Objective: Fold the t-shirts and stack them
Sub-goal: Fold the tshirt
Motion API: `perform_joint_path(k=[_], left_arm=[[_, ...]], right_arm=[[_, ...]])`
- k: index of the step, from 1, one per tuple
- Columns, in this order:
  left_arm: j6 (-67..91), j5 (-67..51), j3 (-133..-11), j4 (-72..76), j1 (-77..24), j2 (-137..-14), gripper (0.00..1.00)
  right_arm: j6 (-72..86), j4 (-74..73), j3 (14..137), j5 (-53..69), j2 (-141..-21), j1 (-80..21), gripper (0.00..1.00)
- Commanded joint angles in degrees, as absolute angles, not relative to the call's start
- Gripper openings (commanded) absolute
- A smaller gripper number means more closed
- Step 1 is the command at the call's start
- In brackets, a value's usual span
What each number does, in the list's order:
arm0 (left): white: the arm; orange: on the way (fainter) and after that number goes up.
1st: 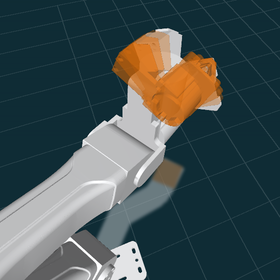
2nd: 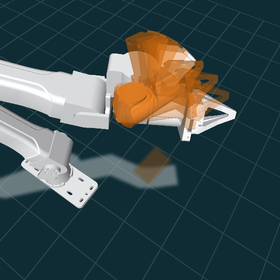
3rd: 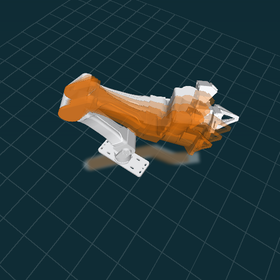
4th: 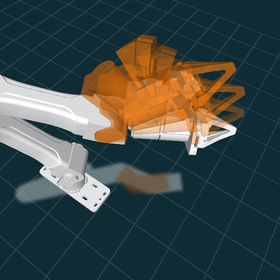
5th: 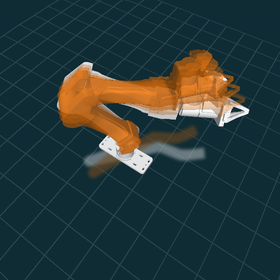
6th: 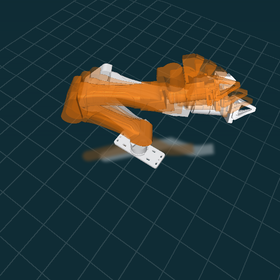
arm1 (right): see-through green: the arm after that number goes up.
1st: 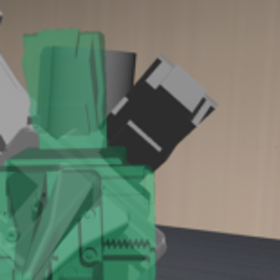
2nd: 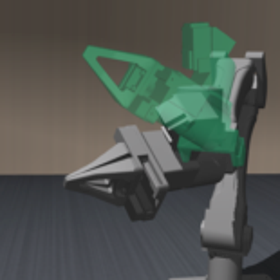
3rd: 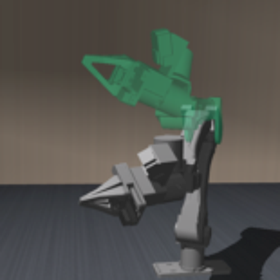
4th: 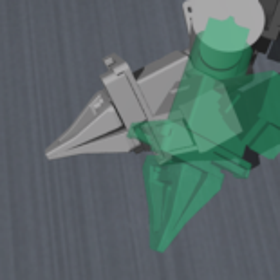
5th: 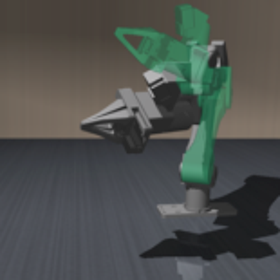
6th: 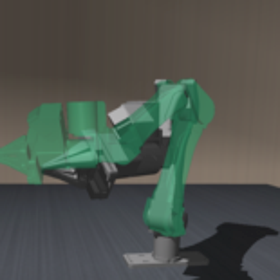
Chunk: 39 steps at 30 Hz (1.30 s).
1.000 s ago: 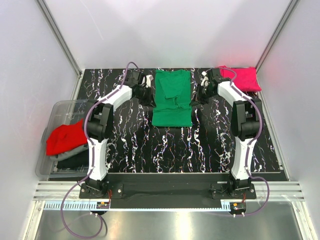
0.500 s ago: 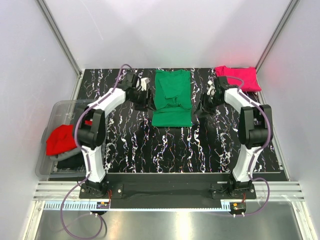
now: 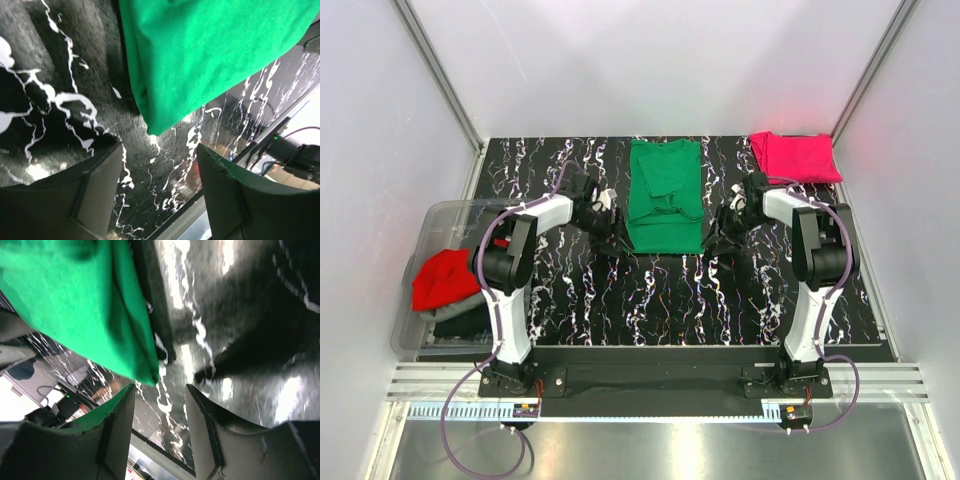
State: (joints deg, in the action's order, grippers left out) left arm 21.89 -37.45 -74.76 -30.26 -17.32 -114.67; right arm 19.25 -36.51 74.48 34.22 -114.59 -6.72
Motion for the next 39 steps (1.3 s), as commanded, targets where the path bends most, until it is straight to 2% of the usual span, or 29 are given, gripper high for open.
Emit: perform_joint_path(k=[1,7,15,16,18,19,20,22,24,29,39], left_arm=[[22.9,-39.2,-77.1,-27.9,-17.2,-116.9,0.66],[22.9,-38.9,-78.9,-28.0,-17.7,-119.4,0.63],[23.6,-39.5,-79.3,-28.0,-18.4,-121.1,0.49],[23.6,-39.6,-79.4,-28.0,-18.4,-121.3,0.44],[23.9,-39.7,-79.5,-27.9,-18.4,-121.6,0.37],[24.1,-39.8,-79.5,-27.7,-18.4,-121.7,0.29],[24.3,-39.9,-79.4,-27.4,-18.4,-121.8,0.23],[24.5,-40.2,-79.3,-27.1,-18.4,-121.6,0.15],[24.6,-40.2,-79.1,-26.9,-18.4,-121.2,0.0],[24.3,-41.0,-80.2,-26.4,-18.2,-118.0,0.0],[24.0,-43.2,-81.8,-28.7,-18.3,-106.7,0.0]], right_arm=[[21.2,-33.8,77.3,36.7,-116.2,-7.2,0.52],[22.1,-33.5,77.3,38.0,-117.9,-7.7,0.52],[23.4,-33.3,76.6,39.2,-118.7,-8.5,0.52],[23.6,-33.2,76.6,39.1,-118.7,-8.6,0.51],[23.9,-33.0,76.3,38.8,-118.7,-8.7,0.46],[24.2,-32.8,76.2,38.6,-118.7,-8.7,0.42],[24.2,-32.6,76.2,38.3,-118.7,-8.8,0.32],[24.2,-32.3,76.3,36.9,-118.5,-8.7,0.21],[23.8,-32.3,76.3,36.4,-118.0,-8.6,0.1],[23.9,-32.2,75.1,36.4,-113.1,-8.4,0.0],[24.9,-35.9,73.3,39.5,-99.2,-7.4,0.0]])
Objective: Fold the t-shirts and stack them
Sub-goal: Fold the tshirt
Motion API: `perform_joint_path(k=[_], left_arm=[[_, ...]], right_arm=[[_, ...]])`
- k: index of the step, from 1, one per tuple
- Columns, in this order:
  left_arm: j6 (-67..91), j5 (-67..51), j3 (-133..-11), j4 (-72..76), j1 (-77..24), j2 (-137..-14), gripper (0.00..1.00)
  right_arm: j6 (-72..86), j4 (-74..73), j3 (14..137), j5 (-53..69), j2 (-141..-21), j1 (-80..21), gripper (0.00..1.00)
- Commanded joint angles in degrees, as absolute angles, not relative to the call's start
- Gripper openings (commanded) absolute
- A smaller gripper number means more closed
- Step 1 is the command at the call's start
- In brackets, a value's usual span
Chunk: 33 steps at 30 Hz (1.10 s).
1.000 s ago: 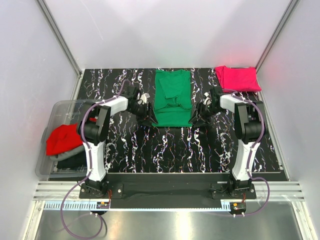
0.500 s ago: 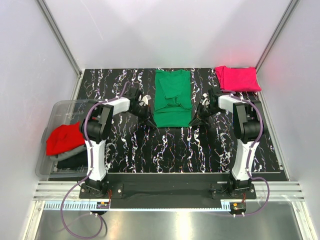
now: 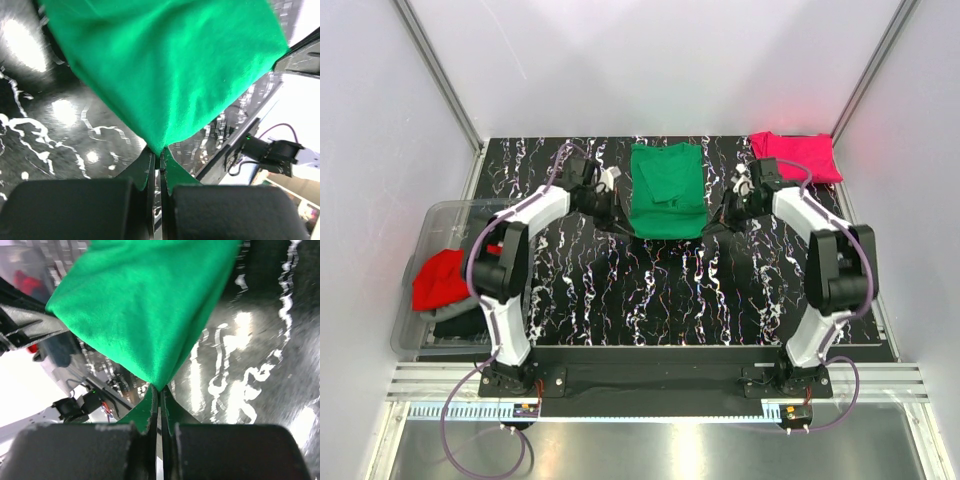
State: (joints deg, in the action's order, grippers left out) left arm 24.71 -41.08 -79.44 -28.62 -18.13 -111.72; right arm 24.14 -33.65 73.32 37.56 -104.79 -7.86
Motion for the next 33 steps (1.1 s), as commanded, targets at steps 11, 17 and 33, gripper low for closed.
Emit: perform_joint_path(k=[11,17,33], left_arm=[[23.3,-42.7,-77.8,-28.9,-19.8,-102.6,0.0],[20.9,-40.3,-82.3,-28.4,-19.7,-106.5,0.0],[10.2,-24.3,-134.8,-24.5,-16.0,-142.2,0.48]], right_arm=[[24.9,-36.9,68.6,39.0,-91.9,-6.6,0.0],[24.2,-32.8,71.7,37.4,-95.9,-5.7,0.0],[19.7,-26.4,134.1,36.2,-142.0,-1.7,0.42]])
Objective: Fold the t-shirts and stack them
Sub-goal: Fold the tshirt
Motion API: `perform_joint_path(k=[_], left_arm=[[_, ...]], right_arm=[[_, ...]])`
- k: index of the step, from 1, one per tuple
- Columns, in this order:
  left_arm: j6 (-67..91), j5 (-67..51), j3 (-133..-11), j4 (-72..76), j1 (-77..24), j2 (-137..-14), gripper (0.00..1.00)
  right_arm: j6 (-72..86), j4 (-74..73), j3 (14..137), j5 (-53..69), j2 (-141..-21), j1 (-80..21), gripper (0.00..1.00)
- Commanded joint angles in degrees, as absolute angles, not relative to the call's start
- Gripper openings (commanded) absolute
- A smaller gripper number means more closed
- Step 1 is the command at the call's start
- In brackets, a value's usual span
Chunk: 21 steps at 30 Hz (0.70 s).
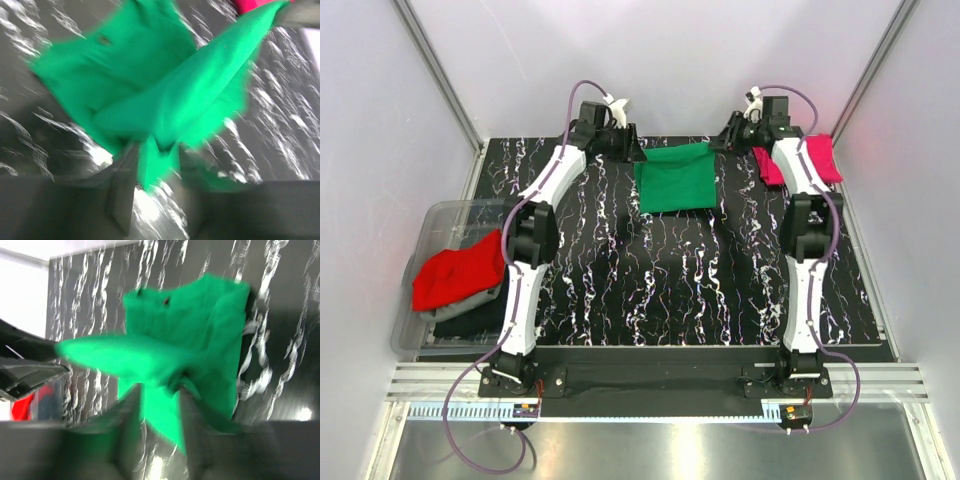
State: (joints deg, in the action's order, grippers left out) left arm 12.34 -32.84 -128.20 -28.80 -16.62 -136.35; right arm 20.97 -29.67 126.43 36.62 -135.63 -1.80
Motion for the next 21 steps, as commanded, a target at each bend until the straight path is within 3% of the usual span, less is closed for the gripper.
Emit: perform_joint_path(k=[1,4,6,13,21], left_arm=[[9.8,-22.1,-135.7,-23.7,-16.1,-143.3,0.51],[7.8,-16.9,-136.8,-22.2,-16.9,-142.6,0.62],[8.3,-15.0,-135.3,-22.2,-17.1,-140.5,0.68],[9.6,-17.3,-125.2,-24.5,-17.0,-133.9,0.68],[15.2,-33.1,-124.7,-22.9,-15.2,-139.8,0.66]], right_arm=[[19.4,-26.0,135.9,35.9,-145.0,-1.8,0.48],[17.3,-25.6,135.9,34.7,-144.2,-2.0,0.61],[14.3,-25.8,131.7,33.8,-141.9,-1.7,0.62],[11.5,-27.2,125.5,37.2,-140.2,2.6,0.66],[12.9,-28.3,129.2,42.5,-146.9,2.9,0.7]])
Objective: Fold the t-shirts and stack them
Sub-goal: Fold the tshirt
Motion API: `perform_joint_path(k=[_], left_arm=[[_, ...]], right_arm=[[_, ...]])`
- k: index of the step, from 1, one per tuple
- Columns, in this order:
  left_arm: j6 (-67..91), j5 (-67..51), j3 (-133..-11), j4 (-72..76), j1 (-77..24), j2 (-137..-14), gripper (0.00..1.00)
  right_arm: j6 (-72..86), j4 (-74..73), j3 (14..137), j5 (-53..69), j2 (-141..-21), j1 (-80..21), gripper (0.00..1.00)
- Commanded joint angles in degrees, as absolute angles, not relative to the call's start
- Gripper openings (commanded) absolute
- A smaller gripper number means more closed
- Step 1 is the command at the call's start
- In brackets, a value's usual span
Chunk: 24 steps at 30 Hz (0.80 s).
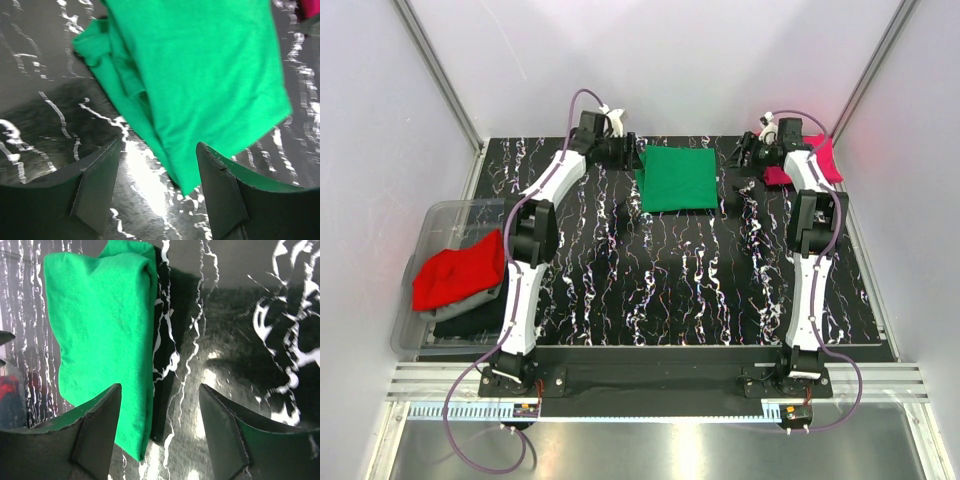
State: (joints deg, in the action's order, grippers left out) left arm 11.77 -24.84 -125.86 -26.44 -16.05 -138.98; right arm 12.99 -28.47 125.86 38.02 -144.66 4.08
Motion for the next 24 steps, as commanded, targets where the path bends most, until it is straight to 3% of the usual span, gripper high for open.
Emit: perform_joint_path(k=[1,5,16,18,20,24], left_arm=[[16.3,-34.7,-124.2,-22.2,-15.2,-140.6,0.66],[21.5,-39.5,-122.0,-18.8,-15.2,-142.2,0.66],[17.5,-36.9,-126.3,-20.0,-15.4,-143.6,0.64],[15.4,-36.3,-126.4,-21.8,-15.5,-143.1,0.61],[14.2,-38.1,-125.6,-22.6,-15.5,-141.2,0.51],[14.9,-43.7,-122.9,-21.9,-16.3,-137.1,0.41]], right_arm=[[13.4,-28.2,129.8,43.1,-147.6,2.9,0.71],[14.9,-28.3,131.8,45.8,-149.6,2.6,0.71],[15.6,-28.5,138.3,45.6,-153.2,2.2,0.72],[16.0,-28.5,138.7,41.8,-152.1,2.1,0.72],[14.6,-28.8,138.5,40.9,-150.7,2.1,0.7],[13.6,-28.9,134.8,43.6,-144.8,2.1,0.69]])
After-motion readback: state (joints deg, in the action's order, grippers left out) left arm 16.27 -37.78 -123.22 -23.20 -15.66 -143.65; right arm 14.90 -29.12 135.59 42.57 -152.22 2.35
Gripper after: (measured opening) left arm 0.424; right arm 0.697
